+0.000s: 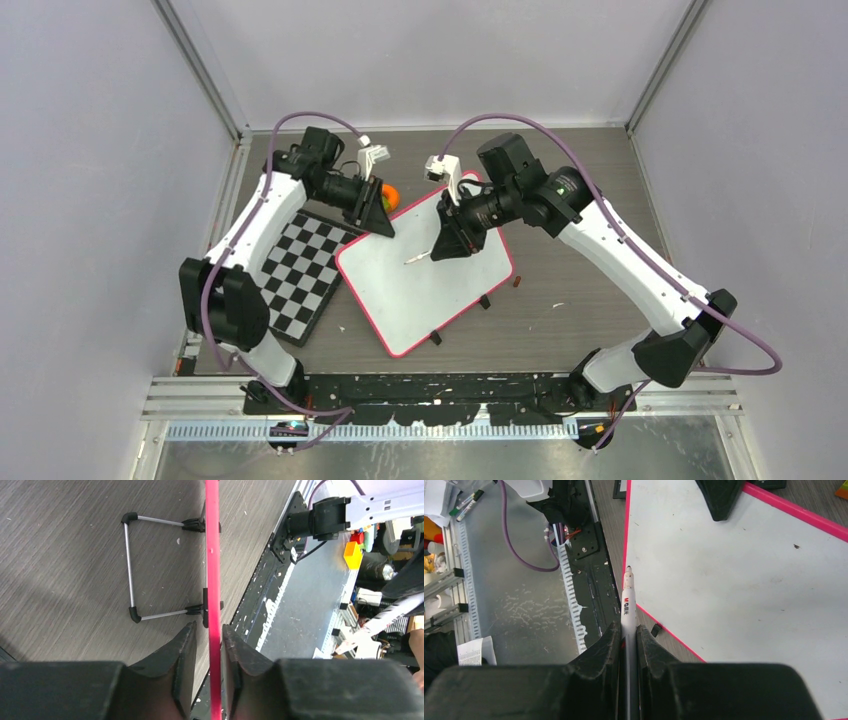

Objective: Write a sentence on the whiteboard
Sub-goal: Move the whiteboard to the center of the board.

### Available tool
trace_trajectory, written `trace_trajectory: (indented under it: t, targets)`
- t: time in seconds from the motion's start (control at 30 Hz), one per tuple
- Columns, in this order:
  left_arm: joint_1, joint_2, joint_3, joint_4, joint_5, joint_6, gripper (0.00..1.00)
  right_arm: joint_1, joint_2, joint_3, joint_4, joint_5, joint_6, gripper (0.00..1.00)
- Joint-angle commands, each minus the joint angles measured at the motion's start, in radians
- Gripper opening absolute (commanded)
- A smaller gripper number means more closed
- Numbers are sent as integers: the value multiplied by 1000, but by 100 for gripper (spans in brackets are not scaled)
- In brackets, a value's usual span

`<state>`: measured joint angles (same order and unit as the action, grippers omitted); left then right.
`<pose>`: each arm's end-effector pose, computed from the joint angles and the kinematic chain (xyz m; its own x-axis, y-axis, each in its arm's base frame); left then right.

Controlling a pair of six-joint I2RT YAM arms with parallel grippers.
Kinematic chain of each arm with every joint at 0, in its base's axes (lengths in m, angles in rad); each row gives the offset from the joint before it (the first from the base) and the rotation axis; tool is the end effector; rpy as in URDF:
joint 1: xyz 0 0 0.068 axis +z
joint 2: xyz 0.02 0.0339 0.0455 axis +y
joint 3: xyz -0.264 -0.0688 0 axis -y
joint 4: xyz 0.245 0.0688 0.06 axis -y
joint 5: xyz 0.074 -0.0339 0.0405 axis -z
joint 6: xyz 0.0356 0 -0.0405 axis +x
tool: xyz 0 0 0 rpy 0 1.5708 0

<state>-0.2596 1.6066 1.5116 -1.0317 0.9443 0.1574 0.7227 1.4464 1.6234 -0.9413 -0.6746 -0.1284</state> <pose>0.3017 -0.1100 0.3282 -0.7856 0.3038 -0.5390 0.6177 0.4351 -0.6551 0.2038 0.2094 0.4072 -0.4053 -0.4908 -0.7713 -0.9141 0.2265 0.3362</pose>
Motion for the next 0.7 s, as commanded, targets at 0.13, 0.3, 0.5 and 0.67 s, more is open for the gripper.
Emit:
trace_trajectory:
  t: [0.13, 0.3, 0.5, 0.67]
  targets:
    - [-21, 77, 130, -106, -5, 102, 15, 6, -43, 3, 0, -10, -28, 0]
    - [-63, 142, 228, -195, -33, 174, 6, 5, -30, 2, 6, -20, -28, 0]
    - [-95, 202, 310, -254, -54, 200, 4, 5, -20, 15, 12, -29, -25, 0]
    - [-78, 165, 312, -241, -95, 165, 48, 5, -23, 6, 31, -6, -16, 0]
